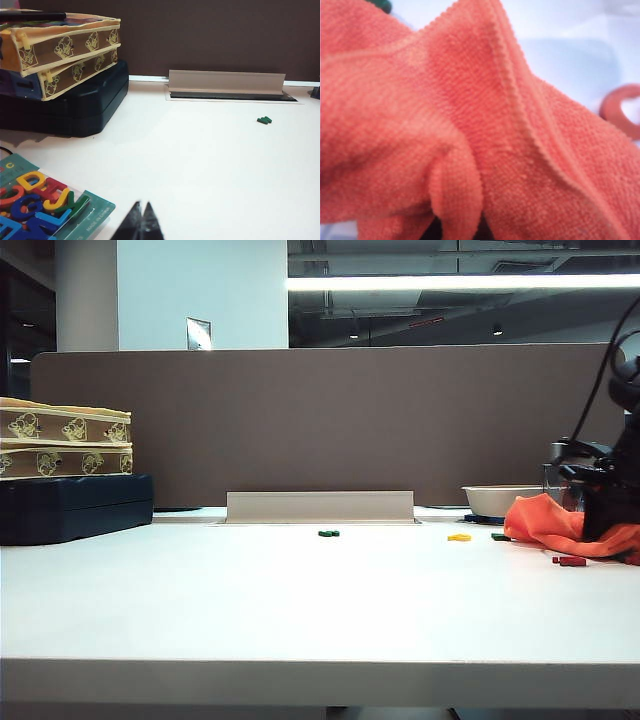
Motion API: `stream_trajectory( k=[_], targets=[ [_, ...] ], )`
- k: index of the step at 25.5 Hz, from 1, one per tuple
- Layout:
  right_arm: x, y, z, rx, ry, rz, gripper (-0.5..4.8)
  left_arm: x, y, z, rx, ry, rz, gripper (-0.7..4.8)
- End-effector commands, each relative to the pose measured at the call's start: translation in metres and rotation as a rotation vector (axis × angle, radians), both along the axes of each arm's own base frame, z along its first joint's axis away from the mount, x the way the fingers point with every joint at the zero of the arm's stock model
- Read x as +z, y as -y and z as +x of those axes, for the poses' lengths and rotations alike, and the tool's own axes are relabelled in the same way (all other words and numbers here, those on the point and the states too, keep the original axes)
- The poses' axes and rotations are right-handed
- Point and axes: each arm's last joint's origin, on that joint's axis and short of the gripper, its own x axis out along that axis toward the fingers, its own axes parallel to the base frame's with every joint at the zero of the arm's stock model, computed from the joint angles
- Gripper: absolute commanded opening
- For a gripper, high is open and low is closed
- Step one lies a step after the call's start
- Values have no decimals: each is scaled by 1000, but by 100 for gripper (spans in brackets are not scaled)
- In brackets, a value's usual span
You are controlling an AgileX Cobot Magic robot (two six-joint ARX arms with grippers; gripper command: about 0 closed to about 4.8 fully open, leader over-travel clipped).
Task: Use an orange cloth to wipe the letter magnets on the table away for a distance.
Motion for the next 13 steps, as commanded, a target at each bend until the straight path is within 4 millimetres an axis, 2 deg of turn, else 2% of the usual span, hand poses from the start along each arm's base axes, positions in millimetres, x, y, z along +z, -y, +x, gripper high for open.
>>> stream_trajectory(
  k=[1,5,12,13],
  targets=[
    [-15,8,-11,-36,-120,19,51,2,0,0,-2,11,3,-5],
    [2,4,-8,-3,-25,124,42,2,0,0,-2,12,3,-5],
    [35,-17,-9,91,89,232,29,3,0,0,-2,17,3,-5],
    [46,-24,-11,118,114,245,29,4,0,0,-2,22,3,-5]
  ],
)
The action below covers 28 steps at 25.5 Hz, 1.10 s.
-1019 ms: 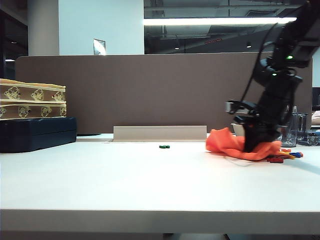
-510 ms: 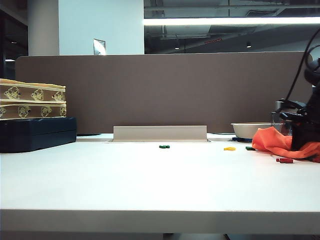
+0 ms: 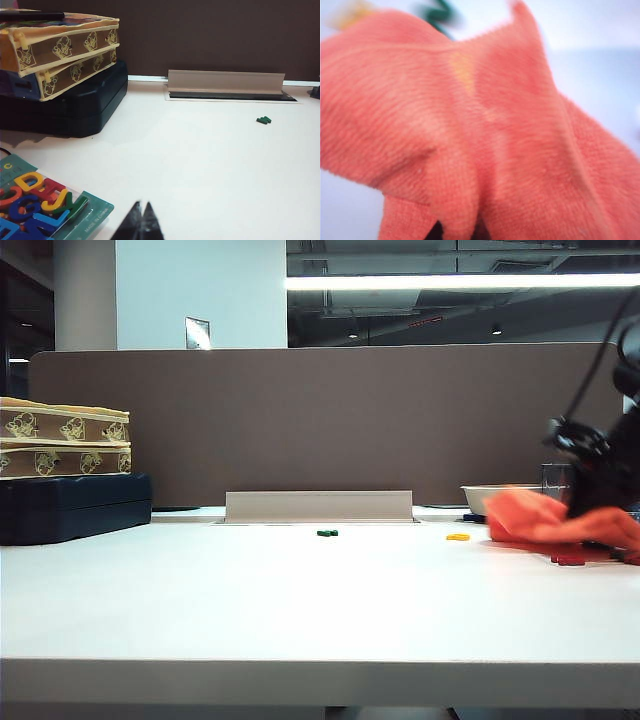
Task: Use an orange cloth to wipe the letter magnets on the table away for a distance.
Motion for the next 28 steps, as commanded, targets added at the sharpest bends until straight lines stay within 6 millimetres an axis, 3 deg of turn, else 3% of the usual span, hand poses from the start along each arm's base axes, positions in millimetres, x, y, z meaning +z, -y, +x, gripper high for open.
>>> stream_trajectory(
  k=[1,6,9,17,25,28],
  targets=[
    [29,-16,-3,64,91,54,29,4,0,0,-3,24,3,-5],
    [74,-62,-14,198,232,89,30,4,0,0,-3,26,2,-5],
    [91,-108,-16,308,349,95,30,4,0,0,-3,26,2,-5],
    [99,-176,-15,346,492,110,30,4,0,0,-3,28,2,-5],
    [96,-206,-4,293,633,156,30,4,0,0,-3,27,2,-5],
    [76,-211,9,249,629,193,30,4,0,0,-3,26,2,-5]
  ],
)
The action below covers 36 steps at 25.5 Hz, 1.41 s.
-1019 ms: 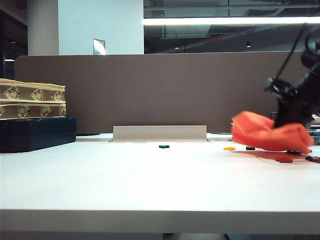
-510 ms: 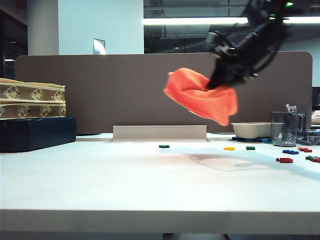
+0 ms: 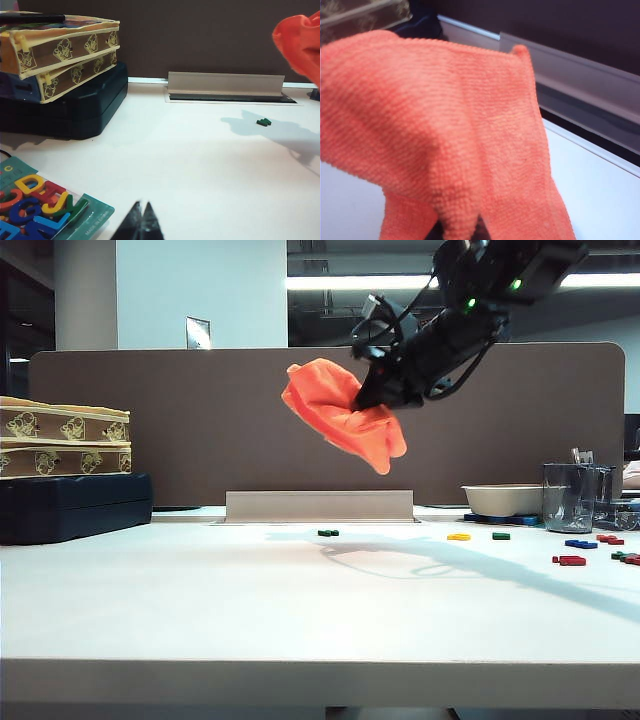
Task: Use an orange cloth to wipe the letter magnets on the table away for a distance.
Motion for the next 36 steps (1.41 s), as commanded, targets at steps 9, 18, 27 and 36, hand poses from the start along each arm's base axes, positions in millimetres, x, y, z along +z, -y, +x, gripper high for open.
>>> stream_trajectory(
  k=[9,18,27,36],
  targets=[
    [-64,-27,29,-17,-93,145,31,2,0,0,-3,1,3,-5],
    [-57,-49,63,-3,-116,147,31,1,0,0,-3,-4,3,-5],
    [-79,-45,67,-68,-214,12,31,1,0,0,-3,-5,3,-5],
    [-92,-39,62,-123,-212,-239,31,1,0,0,-3,-4,3,-5]
  ],
)
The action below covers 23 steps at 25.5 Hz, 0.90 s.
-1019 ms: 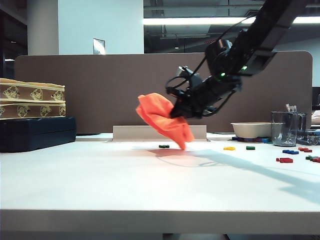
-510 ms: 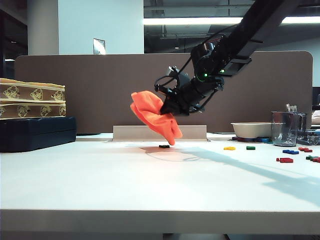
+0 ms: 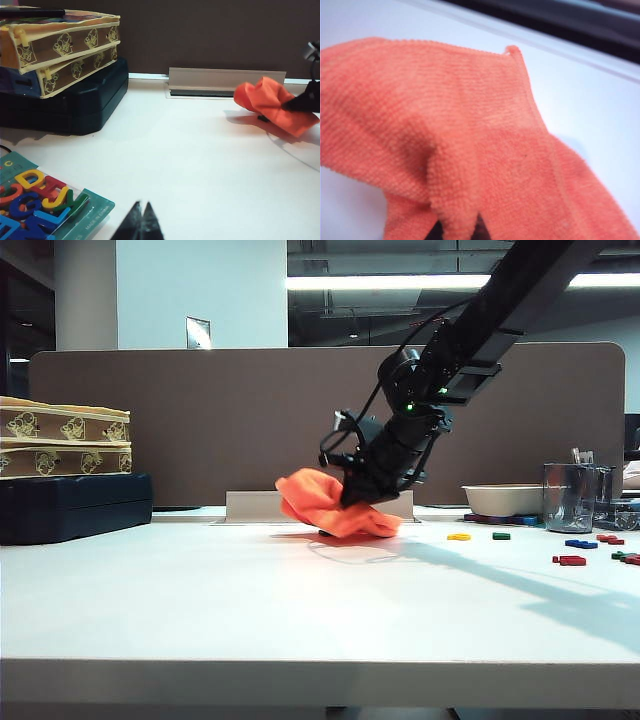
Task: Use an orange cloth to wipe the letter magnets on the table away for a distance.
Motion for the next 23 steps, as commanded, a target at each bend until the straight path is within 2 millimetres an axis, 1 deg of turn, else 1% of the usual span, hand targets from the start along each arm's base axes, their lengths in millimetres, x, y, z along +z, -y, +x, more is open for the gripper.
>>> stream_trajectory(
  k=[1,9,11,15,18,20,23],
  targets=[
    [-1,3,-3,0,-2,-106,31,3,0,0,-3,11,3,-5],
    [-4,6,-4,-40,-11,-196,31,3,0,0,-3,11,3,-5],
    [-7,9,-6,-64,-25,-266,30,3,0,0,-3,11,3,-5],
    [-10,16,-6,-89,-57,-307,30,3,0,0,-3,11,3,-5],
    [-11,29,-4,-115,-80,-346,30,3,0,0,-3,12,3,-5],
    [-10,45,-2,-150,-103,-363,30,3,0,0,-3,11,3,-5],
    [-8,59,1,-176,-119,-368,30,3,0,0,-3,11,3,-5]
  ],
)
